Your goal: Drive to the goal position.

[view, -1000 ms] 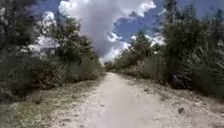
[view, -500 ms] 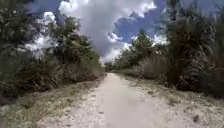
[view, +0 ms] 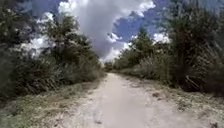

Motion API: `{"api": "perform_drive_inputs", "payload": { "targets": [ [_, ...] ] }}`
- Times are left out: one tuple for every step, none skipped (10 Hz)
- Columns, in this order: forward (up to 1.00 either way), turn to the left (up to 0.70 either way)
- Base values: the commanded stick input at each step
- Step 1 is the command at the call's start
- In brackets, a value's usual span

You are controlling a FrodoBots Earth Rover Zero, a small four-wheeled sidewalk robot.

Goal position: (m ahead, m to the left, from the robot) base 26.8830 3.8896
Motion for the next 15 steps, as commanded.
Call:
{"api": "perform_drive_inputs", "payload": {
  "targets": [
    [0.5,0.0],
    [0.5,0.0],
    [0.5,0.0],
    [0.5,0.0],
    [0.5,0.0],
    [0.5,0.0],
    [0.5,0.0],
    [0.5,0.0],
    [0.5,0.0],
    [0.5,0.0],
    [0.5,0.0],
    [0.5,0.0],
    [0.5,0.0],
    [0.5,0.0],
    [0.5,0.0]
  ]
}}
